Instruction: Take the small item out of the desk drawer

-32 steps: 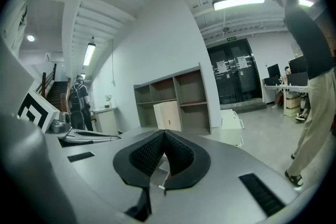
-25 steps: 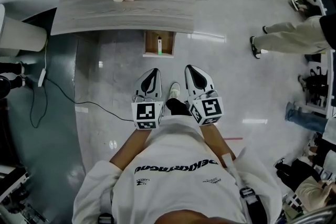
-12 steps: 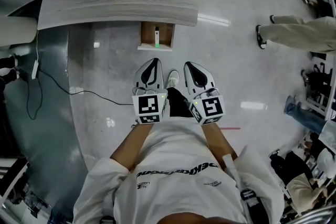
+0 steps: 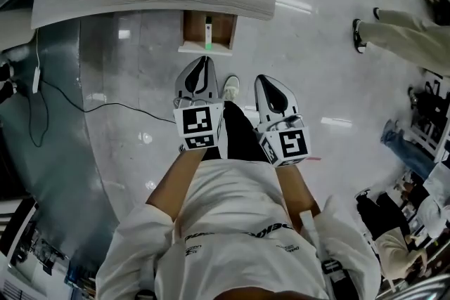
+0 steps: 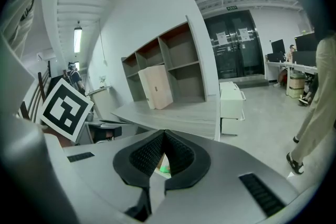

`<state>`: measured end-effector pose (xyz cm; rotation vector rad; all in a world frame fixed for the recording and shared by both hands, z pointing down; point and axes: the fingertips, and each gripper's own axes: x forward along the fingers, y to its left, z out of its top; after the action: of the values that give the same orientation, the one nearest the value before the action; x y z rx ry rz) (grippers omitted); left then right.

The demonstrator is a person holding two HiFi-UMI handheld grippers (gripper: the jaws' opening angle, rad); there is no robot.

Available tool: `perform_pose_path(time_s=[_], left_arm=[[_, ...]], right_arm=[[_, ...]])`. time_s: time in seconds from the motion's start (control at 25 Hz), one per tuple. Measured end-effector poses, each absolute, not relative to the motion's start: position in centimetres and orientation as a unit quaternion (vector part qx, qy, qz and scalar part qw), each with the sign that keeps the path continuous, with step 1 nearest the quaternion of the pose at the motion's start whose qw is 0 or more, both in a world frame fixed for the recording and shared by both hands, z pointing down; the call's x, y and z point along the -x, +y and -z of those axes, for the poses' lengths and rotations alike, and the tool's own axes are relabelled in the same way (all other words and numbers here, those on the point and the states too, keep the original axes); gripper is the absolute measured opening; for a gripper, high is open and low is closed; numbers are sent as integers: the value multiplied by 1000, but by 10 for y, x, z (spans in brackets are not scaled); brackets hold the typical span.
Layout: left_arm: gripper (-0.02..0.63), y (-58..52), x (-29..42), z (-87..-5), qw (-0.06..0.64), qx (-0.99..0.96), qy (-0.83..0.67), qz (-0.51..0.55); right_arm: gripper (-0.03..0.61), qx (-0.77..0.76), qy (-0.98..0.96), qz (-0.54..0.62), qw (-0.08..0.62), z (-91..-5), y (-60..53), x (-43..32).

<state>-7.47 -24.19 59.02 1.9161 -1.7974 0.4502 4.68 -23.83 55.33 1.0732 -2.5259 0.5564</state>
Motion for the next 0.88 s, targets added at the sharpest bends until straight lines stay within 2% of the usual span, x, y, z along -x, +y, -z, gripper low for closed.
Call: perform_pose_path(time_s=[0.36, 0.52, 0.88], left_arm=[[20, -262, 87, -672, 272, -677, -659, -181], [73, -267, 86, -700, 291, -669, -659, -180], [127, -280, 83, -758, 312, -659, -652, -207]], right_arm=[[32, -376, -886, -213, 167, -602, -252, -45], [32, -368, -887, -217, 176, -622, -250, -44], [32, -371, -880, -228, 188, -656, -248, -50]])
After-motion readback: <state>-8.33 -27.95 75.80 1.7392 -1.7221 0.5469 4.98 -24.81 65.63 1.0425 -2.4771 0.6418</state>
